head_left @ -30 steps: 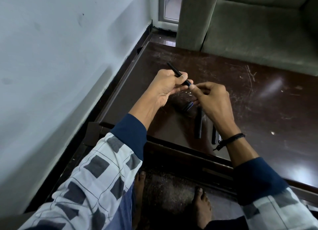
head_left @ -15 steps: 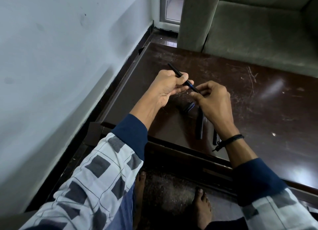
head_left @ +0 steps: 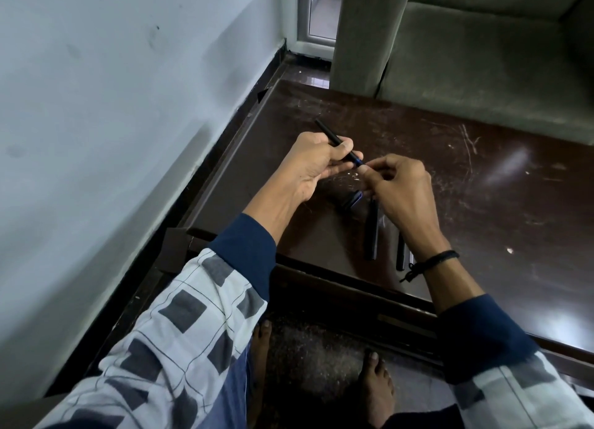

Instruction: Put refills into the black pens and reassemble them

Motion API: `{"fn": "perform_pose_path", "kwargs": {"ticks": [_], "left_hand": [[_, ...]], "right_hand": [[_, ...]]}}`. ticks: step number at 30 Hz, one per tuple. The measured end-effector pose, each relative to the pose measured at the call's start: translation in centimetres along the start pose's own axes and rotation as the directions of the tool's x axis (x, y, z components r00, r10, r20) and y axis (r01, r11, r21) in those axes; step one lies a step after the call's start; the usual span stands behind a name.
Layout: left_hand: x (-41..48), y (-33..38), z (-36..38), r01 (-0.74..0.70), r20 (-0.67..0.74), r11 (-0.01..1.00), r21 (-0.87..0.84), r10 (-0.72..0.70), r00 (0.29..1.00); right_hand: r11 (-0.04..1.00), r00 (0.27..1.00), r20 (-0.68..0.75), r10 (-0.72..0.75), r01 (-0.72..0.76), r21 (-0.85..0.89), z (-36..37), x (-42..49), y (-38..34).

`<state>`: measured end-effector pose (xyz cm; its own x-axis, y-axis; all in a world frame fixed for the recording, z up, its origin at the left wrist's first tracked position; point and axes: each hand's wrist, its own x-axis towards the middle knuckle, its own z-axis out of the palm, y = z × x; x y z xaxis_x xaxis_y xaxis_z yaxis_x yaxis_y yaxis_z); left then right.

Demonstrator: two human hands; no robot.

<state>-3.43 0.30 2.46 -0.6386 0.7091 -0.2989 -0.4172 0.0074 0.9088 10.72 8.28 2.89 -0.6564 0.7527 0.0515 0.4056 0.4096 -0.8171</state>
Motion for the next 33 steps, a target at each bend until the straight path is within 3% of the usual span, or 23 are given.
{"fn": "perform_pose_path", "kwargs": {"ticks": [5, 22, 27, 30, 33], "left_hand": [[-0.1, -0.1, 0.0, -0.007, -0.002, 1.000, 0.007, 0.007, 1.000], [-0.2, 0.1, 0.3, -0.003, -0.008, 1.000, -0.006, 0.002, 1.000], [-0.6, 0.2, 0.4, 0.016, 0.047, 0.997, -0.077, -0.013, 0.999], [-0.8, 0.1, 1.1, -0.157, 0.050, 0.987, 0.040, 0.155, 0.987], [-0.9, -0.3, 1.9, -0.402, 0.117, 0.895, 0.194, 0.386, 0.915]], "right_hand": [[0.999, 0.999, -0.048, -0.006, 0.004, -0.051, -0.1, 0.1, 0.1], [0.999, 0.999, 0.042, 0.003, -0.002, -0.036, -0.5, 0.2, -0.1], [0.999, 0.999, -0.038, -0.031, 0.032, 0.021, -0.5, 0.2, -0.1], [0.995, 0.994, -0.097, -0.055, 0.062, 0.073, -0.7, 0.3, -0.2], [0.994, 0.988, -0.142, -0.054, 0.066, 0.082, -0.6, 0.4, 0.1]]}}
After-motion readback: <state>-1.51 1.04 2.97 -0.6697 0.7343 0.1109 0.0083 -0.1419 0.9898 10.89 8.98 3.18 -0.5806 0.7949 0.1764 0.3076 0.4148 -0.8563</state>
